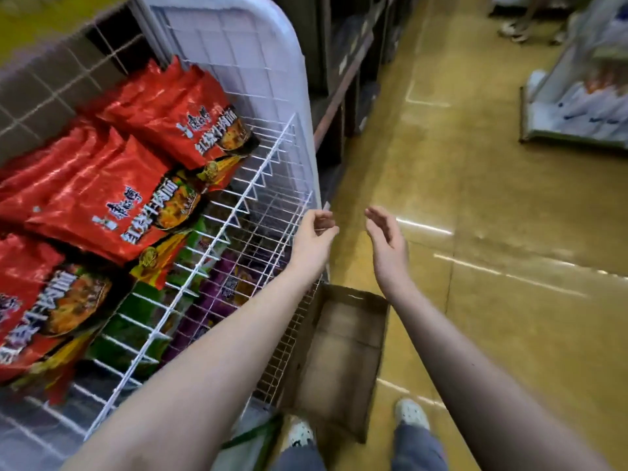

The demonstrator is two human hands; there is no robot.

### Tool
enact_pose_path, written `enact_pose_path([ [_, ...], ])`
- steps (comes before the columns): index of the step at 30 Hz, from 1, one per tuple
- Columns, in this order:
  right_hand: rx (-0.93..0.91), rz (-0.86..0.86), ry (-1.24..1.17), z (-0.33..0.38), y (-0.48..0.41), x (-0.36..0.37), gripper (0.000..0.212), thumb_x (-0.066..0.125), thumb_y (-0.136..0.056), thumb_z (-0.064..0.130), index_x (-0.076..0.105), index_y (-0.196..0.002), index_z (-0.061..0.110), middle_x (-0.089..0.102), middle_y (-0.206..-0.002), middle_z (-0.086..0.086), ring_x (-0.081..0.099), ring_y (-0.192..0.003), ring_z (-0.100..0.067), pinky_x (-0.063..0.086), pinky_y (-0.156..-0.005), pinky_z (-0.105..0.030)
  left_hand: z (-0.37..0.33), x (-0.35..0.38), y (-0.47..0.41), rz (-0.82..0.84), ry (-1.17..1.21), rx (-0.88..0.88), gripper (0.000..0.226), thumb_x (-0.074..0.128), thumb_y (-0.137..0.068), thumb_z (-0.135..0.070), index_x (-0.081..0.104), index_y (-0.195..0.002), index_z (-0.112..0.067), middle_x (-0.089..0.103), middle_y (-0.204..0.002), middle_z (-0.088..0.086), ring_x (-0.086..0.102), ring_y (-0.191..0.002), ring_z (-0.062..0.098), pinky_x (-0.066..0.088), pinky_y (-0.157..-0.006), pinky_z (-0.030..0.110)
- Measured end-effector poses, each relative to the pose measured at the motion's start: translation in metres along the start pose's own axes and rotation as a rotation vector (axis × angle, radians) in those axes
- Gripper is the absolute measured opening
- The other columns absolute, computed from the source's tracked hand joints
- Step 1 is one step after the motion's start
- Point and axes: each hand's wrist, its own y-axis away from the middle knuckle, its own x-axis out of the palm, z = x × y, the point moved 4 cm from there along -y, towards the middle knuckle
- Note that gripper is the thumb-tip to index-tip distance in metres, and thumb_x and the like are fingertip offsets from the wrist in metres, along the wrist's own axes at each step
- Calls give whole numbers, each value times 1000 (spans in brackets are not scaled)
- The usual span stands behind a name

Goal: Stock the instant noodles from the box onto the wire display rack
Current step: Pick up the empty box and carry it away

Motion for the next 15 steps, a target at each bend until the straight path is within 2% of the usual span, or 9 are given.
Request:
enact_pose_path([
  [2,39,-57,5,-19,15,-1,29,48,-95,5,52,-124,9,56,-121,-3,52,-111,-8,40,-96,-10,21,3,-1,50,-29,-14,20,59,-83,-4,52,-91,-21,60,-97,5,55,-89,15,44,-91,32],
  [6,162,-164,76,-61,49,-16,32,50,-95,9,53,-127,9,57,-122,-2,53,-111,-9,41,-93,-10,72,8,9,153,-173,-117,22,58,-86,-1,54,-108,-6,59,-103,9,56,-97,20,42,-91,28],
  [8,221,-209,116,-83,62,-28,34,50,-95,12,52,-129,10,57,-124,0,52,-116,-10,39,-96,-16,100,9,15,178,-253,-171,27,58,-87,-4,54,-114,-4,59,-107,9,55,-96,18,40,-85,21],
  [12,368,-234,153,-142,81,-46,32,50,-96,15,51,-128,12,56,-125,-1,50,-116,-9,38,-101,-22,168,9,24,186,-373,-293,29,59,-89,-7,53,-117,-3,54,-102,4,51,-93,17,31,-70,13],
  [15,461,-233,208,-201,85,-61,32,52,-95,17,52,-127,13,57,-124,-2,52,-116,-13,39,-102,-26,225,12,24,185,-466,-346,30,60,-87,-7,54,-116,-3,59,-108,11,55,-99,23,36,-80,21],
])
